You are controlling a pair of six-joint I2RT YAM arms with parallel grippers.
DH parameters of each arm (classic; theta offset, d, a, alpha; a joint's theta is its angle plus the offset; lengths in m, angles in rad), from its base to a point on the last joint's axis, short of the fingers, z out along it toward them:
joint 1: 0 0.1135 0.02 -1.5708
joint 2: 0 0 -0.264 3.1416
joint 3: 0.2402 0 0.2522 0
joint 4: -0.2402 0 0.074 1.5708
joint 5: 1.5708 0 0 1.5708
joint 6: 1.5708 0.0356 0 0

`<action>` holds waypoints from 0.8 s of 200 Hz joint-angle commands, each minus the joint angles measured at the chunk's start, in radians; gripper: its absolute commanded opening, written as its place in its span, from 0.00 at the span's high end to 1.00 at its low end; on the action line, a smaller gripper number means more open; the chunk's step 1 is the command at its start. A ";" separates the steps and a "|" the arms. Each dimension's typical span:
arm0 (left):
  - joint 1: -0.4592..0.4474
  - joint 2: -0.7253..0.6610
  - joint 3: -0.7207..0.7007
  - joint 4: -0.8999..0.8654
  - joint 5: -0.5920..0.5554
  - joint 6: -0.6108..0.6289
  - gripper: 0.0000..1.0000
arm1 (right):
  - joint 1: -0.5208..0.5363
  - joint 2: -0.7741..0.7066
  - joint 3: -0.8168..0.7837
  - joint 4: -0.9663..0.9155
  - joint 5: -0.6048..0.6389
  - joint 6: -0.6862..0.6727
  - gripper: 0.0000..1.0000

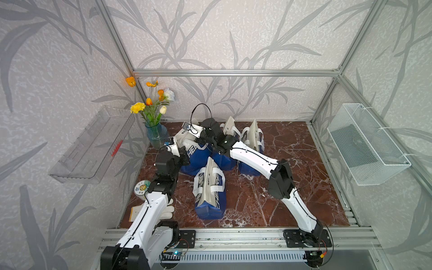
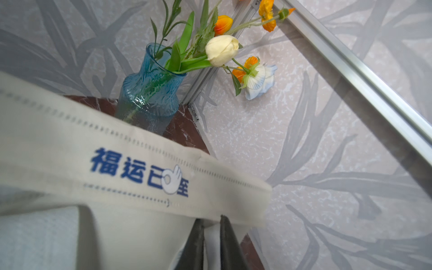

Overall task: Open the takeout bag
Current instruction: Open the takeout bag at the center of the board.

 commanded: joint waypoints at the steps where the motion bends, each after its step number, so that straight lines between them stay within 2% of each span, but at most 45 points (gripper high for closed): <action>1: -0.002 -0.019 -0.018 -0.021 -0.004 0.015 1.00 | -0.024 -0.100 -0.044 -0.002 -0.022 0.002 0.66; 19: -0.002 -0.022 -0.018 -0.009 0.008 0.013 1.00 | -0.023 -0.128 -0.109 0.004 -0.056 0.010 0.54; 50: -0.002 -0.021 -0.010 -0.005 0.025 0.016 1.00 | -0.019 -0.134 -0.127 -0.031 -0.116 0.007 0.48; 111: -0.002 -0.023 -0.004 -0.001 0.036 0.016 1.00 | 0.009 -0.107 -0.094 -0.081 -0.179 -0.029 0.44; 160: -0.003 -0.021 -0.006 -0.001 0.045 0.024 1.00 | 0.022 -0.077 -0.066 0.010 -0.119 -0.008 0.46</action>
